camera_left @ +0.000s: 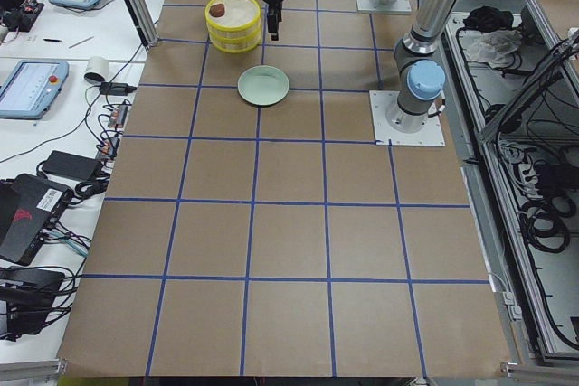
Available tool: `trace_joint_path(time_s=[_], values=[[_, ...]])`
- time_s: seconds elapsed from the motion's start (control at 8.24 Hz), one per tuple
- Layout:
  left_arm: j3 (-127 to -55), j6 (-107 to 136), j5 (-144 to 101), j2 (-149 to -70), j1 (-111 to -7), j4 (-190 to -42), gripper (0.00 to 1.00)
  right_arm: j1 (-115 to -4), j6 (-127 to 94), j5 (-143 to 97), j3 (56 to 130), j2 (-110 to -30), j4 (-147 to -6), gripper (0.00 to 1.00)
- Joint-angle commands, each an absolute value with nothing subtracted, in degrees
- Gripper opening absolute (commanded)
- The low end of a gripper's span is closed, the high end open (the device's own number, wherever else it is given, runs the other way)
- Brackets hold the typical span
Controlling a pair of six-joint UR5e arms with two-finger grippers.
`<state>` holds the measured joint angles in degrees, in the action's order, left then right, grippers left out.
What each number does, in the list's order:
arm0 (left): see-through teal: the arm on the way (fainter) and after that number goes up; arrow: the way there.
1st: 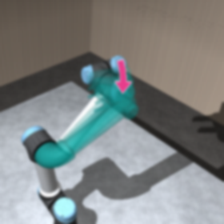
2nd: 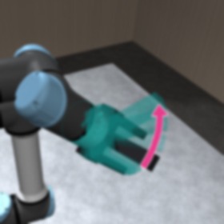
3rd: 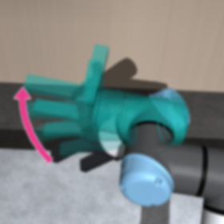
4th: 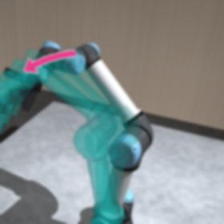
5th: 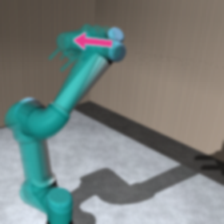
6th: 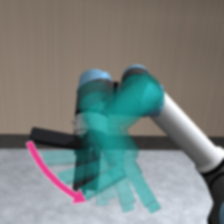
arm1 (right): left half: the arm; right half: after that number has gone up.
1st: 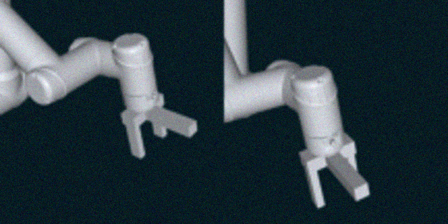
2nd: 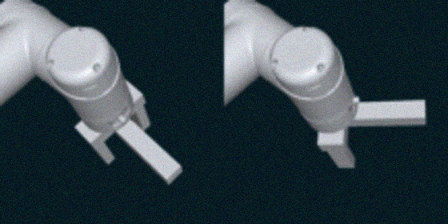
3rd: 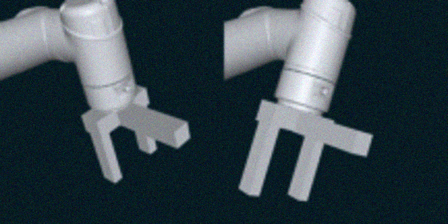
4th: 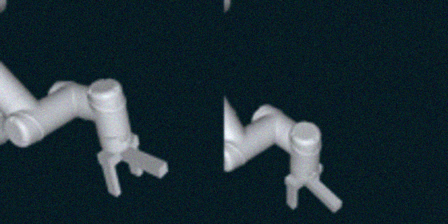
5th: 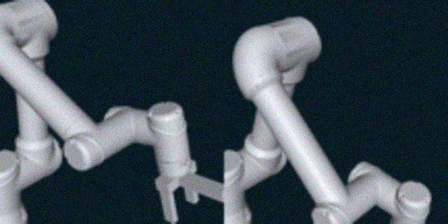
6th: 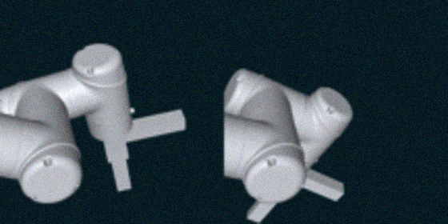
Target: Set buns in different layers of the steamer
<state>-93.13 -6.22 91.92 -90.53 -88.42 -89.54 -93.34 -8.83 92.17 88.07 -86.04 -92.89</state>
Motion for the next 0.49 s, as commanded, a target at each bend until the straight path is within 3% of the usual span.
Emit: trace_joint_path(time_s=[0.0,0.36], values=[[-93.25,-6.33,92.02,-90.53,-88.42,-89.73,1.00,-93.34,-8.62,92.11,88.07,-85.96,-92.99,1.00],[-93.25,-6.24,92.20,-90.53,-88.42,-90.17,1.00,-93.34,-8.70,93.16,88.07,-85.96,-92.99,1.00]])
